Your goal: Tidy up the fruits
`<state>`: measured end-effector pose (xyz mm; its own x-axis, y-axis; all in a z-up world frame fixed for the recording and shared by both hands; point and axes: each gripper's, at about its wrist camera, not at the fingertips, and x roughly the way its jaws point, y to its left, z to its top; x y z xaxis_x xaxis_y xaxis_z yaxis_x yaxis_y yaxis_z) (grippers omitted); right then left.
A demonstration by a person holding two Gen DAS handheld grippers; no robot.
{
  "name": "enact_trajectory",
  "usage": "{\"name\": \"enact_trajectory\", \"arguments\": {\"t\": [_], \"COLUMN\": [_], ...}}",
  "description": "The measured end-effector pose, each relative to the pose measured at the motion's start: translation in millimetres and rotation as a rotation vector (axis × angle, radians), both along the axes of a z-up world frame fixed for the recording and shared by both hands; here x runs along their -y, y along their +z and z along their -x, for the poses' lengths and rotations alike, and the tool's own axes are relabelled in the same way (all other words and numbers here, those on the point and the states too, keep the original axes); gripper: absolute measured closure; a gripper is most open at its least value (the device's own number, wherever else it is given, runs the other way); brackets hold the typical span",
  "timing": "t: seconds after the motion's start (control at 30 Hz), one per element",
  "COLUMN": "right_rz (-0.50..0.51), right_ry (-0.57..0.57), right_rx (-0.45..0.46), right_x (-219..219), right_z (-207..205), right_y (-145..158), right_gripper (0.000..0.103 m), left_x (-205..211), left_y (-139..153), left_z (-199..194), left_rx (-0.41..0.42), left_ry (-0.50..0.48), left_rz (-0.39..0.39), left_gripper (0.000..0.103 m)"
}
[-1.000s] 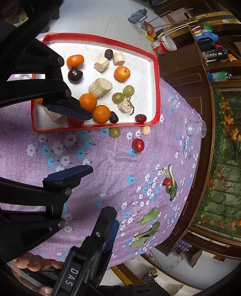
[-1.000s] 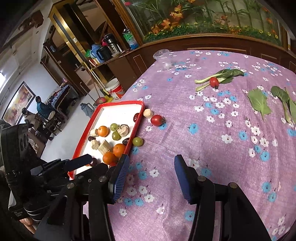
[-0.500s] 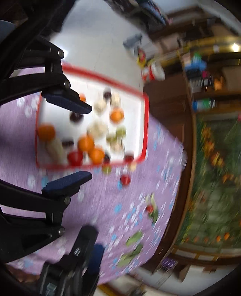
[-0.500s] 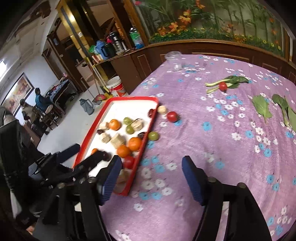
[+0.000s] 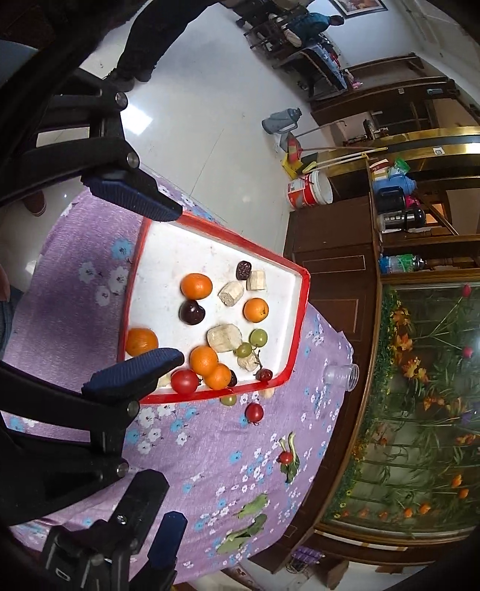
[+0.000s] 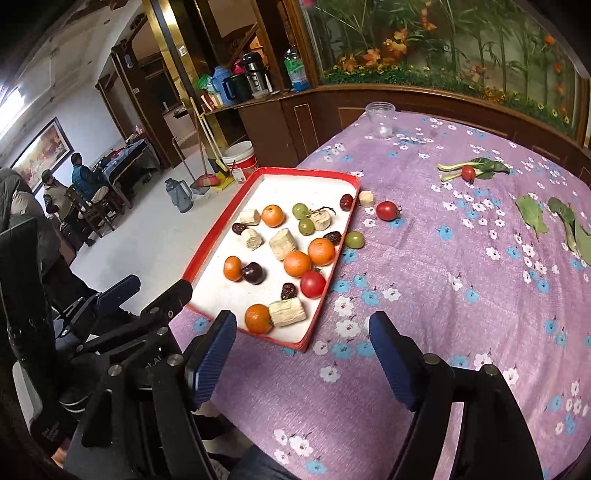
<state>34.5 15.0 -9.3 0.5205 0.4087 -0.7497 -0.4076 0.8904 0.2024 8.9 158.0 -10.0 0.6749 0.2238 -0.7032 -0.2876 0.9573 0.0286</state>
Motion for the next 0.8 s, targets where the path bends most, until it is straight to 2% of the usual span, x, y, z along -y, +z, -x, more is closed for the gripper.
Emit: {"name": "enact_trajectory", "arguments": {"t": [0.33,0.8], "right_rz": [0.012,0.015], "right_ry": [0.001,-0.024], "right_rx": [0.028,0.036], "right_x": [-12,-11], "right_z": [15,13], "right_y": [10,11], "right_gripper": [0.027,0.027], "left_x": [-2,-1], "left_y": [8,8], "left_z": [12,12], "left_rx": [0.021,0.022], "left_ry": [0.005,-0.019], "left_rz": [-0.012,-0.007], "left_gripper": [0.032,0.032]}}
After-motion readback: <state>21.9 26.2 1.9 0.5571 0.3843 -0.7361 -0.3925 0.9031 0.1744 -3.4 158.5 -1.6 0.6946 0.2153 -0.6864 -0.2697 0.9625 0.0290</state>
